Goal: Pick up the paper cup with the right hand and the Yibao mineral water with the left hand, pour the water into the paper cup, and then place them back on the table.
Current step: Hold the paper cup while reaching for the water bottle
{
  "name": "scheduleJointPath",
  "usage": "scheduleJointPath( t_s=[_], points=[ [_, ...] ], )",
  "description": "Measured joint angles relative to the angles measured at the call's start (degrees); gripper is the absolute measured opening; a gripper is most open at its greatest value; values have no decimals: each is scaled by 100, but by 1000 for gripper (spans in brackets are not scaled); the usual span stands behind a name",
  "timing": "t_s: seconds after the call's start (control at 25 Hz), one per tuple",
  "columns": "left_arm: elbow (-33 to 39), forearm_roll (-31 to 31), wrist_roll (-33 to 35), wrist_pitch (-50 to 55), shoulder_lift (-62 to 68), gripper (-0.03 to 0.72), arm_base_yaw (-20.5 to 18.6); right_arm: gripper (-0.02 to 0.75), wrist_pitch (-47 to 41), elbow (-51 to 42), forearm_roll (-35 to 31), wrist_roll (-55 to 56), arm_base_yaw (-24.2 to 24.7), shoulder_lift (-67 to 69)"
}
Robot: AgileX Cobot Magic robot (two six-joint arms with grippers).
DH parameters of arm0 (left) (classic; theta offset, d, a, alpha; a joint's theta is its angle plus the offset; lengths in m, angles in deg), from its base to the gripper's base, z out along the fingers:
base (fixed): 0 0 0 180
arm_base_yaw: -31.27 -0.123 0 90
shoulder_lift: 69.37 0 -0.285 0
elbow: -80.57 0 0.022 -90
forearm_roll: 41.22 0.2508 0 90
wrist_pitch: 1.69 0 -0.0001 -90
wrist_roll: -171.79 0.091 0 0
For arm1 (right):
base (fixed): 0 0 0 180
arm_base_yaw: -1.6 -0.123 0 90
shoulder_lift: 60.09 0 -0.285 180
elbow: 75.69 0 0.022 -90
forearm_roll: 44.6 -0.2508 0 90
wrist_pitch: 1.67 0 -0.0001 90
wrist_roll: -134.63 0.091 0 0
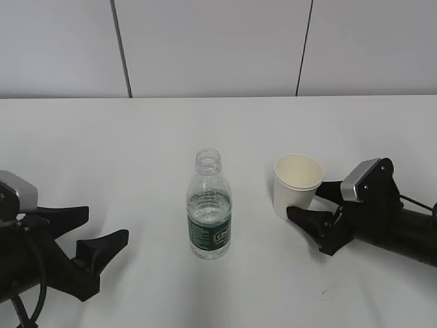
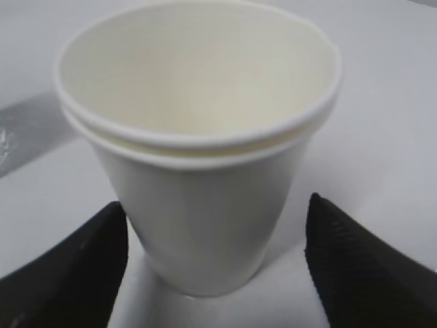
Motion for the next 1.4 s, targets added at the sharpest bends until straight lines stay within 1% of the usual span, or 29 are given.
scheduleJointPath(
  t_s=[0.16, 0.48, 0.56, 0.72, 0.88, 1.0, 1.12, 1.4],
  points=[
    [0, 30, -5, 0, 0, 522, 0, 628, 0, 75, 13, 10, -12, 8],
    [0, 432, -5, 0, 0, 522, 0, 627, 0, 88, 52, 45, -12, 12],
    [0, 460, -5, 0, 0, 522, 0, 630, 0, 162, 123, 202, -12, 61],
    [0, 465, -5, 0, 0, 522, 0, 663, 9, 365, 252, 615, -12, 251],
    [0, 465, -5, 0, 0, 522, 0, 669, 9, 423, 288, 686, -12, 277],
    [0, 465, -5, 0, 0, 522, 0, 670, 9, 482, 482, 708, -12, 277],
    [0, 465, -5, 0, 0, 522, 0, 670, 9, 619, 655, 708, -57, 277],
    [0, 604, -5, 0, 0, 522, 0, 669, 9, 766, 519, 718, -342, 277]
  ],
)
